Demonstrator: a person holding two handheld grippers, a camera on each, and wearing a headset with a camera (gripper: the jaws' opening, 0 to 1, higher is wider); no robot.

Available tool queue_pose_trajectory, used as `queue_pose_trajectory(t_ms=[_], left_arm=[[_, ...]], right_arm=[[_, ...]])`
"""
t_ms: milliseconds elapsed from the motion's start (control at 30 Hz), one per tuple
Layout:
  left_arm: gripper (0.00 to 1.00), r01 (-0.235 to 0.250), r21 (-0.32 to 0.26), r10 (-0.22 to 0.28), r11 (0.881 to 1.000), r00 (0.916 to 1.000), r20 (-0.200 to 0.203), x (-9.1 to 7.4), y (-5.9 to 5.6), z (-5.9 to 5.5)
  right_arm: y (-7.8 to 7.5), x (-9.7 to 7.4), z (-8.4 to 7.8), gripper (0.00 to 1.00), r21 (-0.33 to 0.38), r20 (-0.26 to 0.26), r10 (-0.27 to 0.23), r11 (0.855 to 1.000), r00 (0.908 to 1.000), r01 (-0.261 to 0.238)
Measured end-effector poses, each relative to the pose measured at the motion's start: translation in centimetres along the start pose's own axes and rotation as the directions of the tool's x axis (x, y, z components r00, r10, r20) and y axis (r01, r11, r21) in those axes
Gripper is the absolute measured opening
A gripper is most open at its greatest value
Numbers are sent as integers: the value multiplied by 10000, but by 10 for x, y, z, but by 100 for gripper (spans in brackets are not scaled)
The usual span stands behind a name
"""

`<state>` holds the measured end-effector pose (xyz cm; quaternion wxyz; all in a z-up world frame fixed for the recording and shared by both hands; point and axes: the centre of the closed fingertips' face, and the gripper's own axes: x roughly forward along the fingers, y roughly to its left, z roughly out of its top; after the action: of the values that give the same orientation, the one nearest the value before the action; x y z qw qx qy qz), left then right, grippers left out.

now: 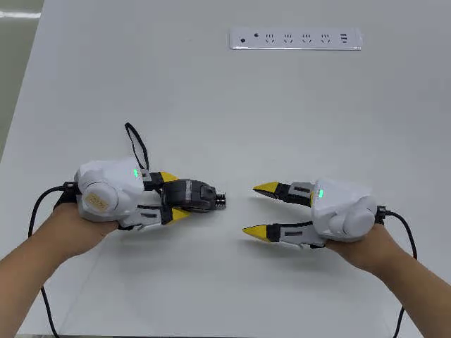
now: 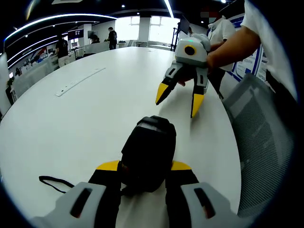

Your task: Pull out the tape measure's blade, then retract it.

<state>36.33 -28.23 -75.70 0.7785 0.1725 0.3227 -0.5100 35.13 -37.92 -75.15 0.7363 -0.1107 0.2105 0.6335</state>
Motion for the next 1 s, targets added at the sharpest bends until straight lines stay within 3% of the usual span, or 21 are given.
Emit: queue_pose_trajectory(t_ms=[700, 1000], left_arm=[[32, 76, 123, -74, 9999, 9999, -156, 2, 4, -7], [32, 89, 104, -87, 9999, 9998, -166, 1, 0, -3]], right_arm=[[-1, 34, 1, 39, -312, 119, 555, 9980, 9984, -551], [-3, 42, 1, 35, -318, 258, 694, 9971, 9973, -686]])
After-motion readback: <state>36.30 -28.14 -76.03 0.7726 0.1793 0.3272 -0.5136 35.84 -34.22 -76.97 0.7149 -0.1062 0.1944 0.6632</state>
